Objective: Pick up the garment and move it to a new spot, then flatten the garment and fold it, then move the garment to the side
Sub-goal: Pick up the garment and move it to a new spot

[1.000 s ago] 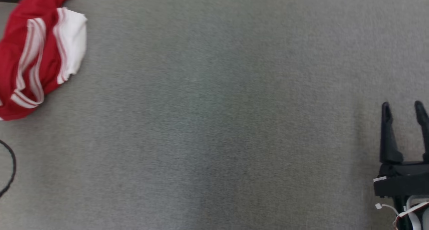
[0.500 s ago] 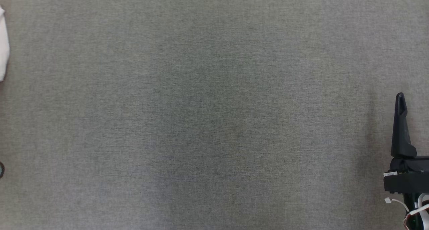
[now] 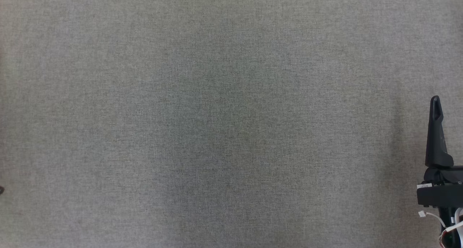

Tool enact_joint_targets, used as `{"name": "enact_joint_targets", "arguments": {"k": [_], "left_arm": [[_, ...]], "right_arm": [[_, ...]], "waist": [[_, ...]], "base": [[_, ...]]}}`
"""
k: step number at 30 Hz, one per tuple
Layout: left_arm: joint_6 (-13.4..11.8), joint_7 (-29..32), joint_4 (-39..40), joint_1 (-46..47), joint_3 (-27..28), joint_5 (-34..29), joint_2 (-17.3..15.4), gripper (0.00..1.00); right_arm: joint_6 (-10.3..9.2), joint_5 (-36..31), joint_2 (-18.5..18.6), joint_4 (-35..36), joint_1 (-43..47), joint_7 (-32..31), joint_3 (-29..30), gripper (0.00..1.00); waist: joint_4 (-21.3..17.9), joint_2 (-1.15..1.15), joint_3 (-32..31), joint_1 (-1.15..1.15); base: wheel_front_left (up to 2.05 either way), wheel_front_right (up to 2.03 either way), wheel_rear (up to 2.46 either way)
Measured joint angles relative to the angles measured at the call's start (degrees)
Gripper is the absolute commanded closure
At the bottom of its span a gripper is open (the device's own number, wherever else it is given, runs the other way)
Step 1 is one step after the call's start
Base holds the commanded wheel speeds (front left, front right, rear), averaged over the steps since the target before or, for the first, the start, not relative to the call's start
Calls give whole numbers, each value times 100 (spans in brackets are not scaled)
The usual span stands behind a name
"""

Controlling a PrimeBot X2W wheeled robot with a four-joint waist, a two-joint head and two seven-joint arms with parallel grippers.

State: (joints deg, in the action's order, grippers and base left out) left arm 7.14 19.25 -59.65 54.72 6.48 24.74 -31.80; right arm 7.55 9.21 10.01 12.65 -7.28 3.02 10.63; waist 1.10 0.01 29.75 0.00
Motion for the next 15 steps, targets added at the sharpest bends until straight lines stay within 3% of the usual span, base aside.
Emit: {"name": "enact_joint_targets", "arguments": {"k": [1, 2, 3, 15], "left_arm": [[1, -2, -30, 42, 3, 25, -5, 7], [1, -47, -47, 51, 0, 47, -8, 64], [2, -118, -68, 47, -46, 23, -24, 100], [-2, -2409, 76, 483, -282, -339, -270, 100]], "right_arm": [[0, -2, -3, 1, 1, -1, 0, 0], [0, -4, -3, -1, -2, -1, -3, 0], [0, -5, -4, -9, -11, 0, -12, 0], [0, 86, -129, -485, -124, 229, -241, 0]], "waist": [[-4, 0, 0, 0], [-6, 0, 1, 0], [-10, 0, -1, 0], [6, 0, -388, 0]], "base": [[0, 0, 0], [0, 0, 0], [0, 0, 0], [0, 0, 0]]}}
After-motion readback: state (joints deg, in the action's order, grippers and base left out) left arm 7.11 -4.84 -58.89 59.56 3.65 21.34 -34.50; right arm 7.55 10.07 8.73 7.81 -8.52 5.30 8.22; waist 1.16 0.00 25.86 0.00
